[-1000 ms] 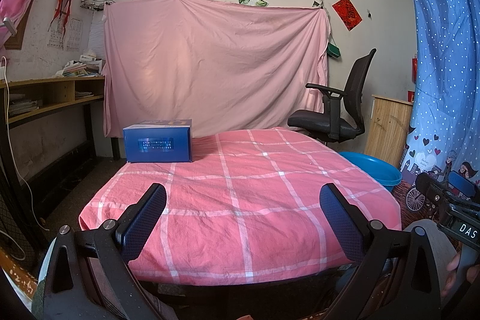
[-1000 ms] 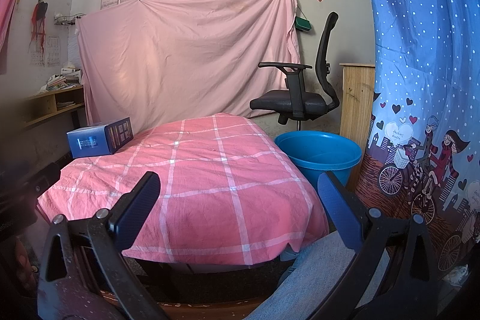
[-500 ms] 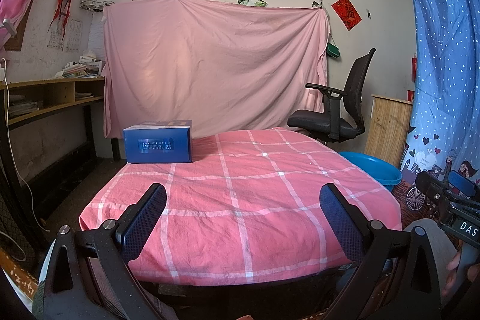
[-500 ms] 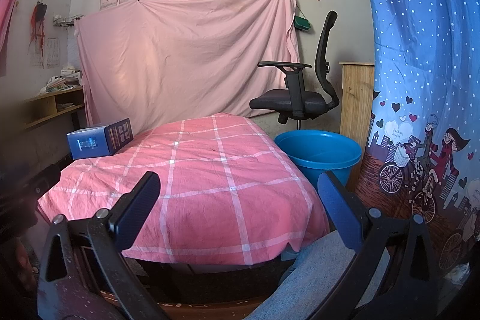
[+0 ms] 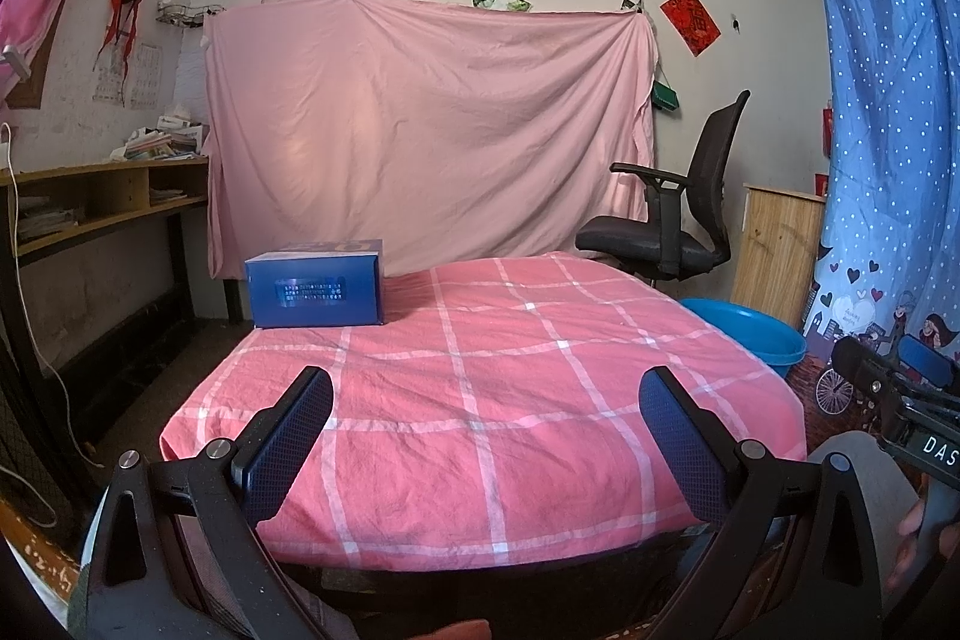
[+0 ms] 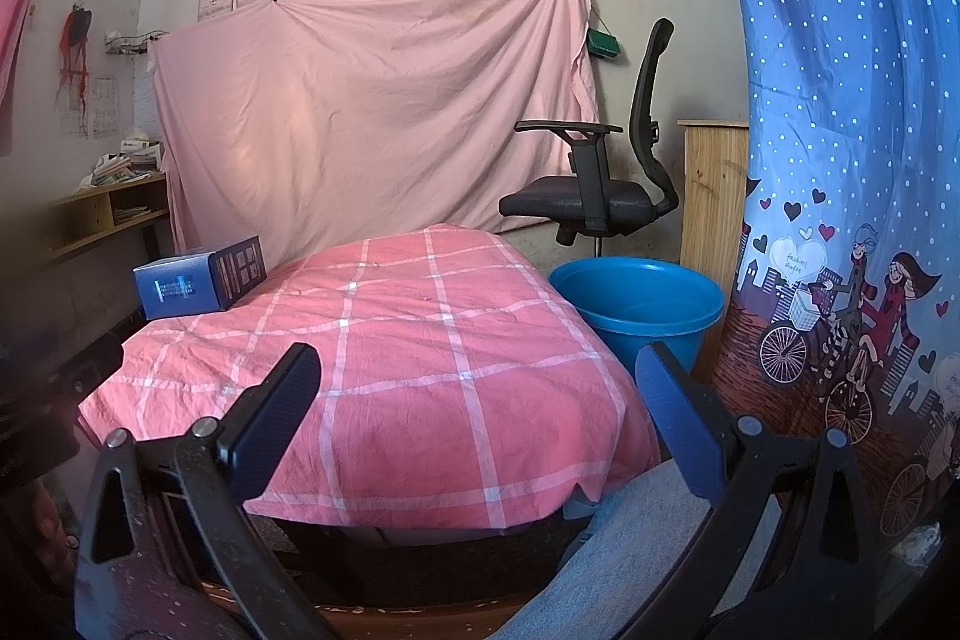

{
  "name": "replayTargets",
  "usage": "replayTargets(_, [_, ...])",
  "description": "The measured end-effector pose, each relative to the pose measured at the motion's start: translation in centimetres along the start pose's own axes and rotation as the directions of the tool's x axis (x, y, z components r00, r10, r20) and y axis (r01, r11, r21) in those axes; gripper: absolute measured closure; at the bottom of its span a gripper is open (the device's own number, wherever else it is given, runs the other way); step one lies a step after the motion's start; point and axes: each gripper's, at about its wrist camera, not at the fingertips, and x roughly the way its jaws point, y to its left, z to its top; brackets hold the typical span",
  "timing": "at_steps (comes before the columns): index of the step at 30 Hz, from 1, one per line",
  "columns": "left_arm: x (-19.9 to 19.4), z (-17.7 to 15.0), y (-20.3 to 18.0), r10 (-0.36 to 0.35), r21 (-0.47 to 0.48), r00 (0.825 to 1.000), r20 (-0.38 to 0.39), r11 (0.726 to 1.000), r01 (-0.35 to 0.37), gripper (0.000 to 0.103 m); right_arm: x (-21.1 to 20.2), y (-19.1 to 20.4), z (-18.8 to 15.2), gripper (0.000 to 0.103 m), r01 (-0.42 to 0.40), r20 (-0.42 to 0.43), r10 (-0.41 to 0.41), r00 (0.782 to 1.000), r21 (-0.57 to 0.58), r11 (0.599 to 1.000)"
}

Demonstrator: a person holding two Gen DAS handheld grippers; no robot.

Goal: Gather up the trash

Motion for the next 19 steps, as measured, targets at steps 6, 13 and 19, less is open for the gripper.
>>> replayTargets(6, [0.6,0.0,1.0,0.011,0.005,1.000,-0.001,1.000,-0.011,0.003,-0.1,0.3,-0.2,0.000,0.000,-0.003,0.000,1.000,-0.001,1.000])
replayTargets(13, [1.0,0.0,2.0,0.016,0.005,1.000,0.000,1.000,-0.016,0.003,0.0,0.4,-0.1,0.000,0.000,-0.007,0.000,1.000,-0.002,1.000])
replayTargets(19, [1.1,-0.2,1.9,0.017,0.003,1.000,-0.001,1.000,-0.017,0.003,0.1,0.4,0.0,0.000,0.000,-0.007,0.000,1.000,-0.002,1.000])
